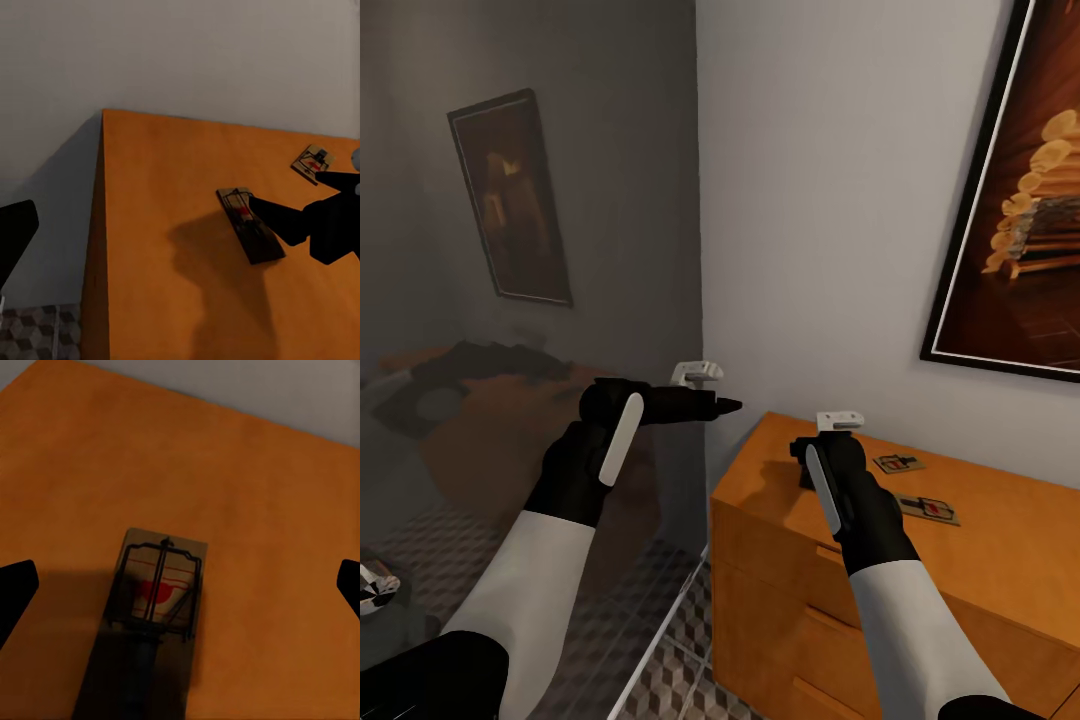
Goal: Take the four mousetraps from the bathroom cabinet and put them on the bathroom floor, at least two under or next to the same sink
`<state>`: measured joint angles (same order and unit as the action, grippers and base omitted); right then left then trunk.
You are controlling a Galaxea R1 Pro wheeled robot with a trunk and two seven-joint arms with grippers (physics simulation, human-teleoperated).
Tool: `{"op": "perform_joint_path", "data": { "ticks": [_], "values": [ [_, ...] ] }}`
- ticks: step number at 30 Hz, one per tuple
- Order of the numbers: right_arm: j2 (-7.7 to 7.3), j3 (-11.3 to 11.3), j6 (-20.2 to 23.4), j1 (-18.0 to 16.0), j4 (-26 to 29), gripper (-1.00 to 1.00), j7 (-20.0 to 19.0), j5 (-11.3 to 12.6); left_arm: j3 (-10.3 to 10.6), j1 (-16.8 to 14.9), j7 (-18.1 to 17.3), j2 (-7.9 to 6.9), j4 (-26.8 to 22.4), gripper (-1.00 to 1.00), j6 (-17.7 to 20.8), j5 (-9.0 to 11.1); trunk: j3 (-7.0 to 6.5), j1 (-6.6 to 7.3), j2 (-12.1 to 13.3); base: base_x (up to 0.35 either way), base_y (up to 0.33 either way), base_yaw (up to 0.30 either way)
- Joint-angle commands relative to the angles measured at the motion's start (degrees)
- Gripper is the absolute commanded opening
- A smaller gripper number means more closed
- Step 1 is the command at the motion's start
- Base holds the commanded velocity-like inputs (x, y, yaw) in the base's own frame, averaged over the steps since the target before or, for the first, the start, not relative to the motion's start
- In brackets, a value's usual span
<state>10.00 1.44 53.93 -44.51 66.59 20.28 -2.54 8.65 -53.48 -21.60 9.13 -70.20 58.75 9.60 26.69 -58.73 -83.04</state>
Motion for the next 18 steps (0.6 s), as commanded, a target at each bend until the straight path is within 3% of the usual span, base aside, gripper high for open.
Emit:
{"op": "perform_joint_path", "data": {
  "ticks": [1, 18],
  "values": [
    [0.0, 0.1, 0.4, 0.0, 0.0, 1.0, 0.0, -0.2, 0.0, 0.0, 0.1, 0.01, 0.0, 1.0, 0.3, 0.2, 0.07, 0.0, 0.0, 0.0, 0.0, 0.0],
    [0.0, 0.2, 0.1, 0.0, -0.4, 1.0, 0.1, 0.0, 0.0, 0.0, 0.1, 0.01, 0.0, 1.0, 0.3, 0.3, 0.07, 0.0, 0.0, 0.0, 0.0, 0.0]
  ]
}}
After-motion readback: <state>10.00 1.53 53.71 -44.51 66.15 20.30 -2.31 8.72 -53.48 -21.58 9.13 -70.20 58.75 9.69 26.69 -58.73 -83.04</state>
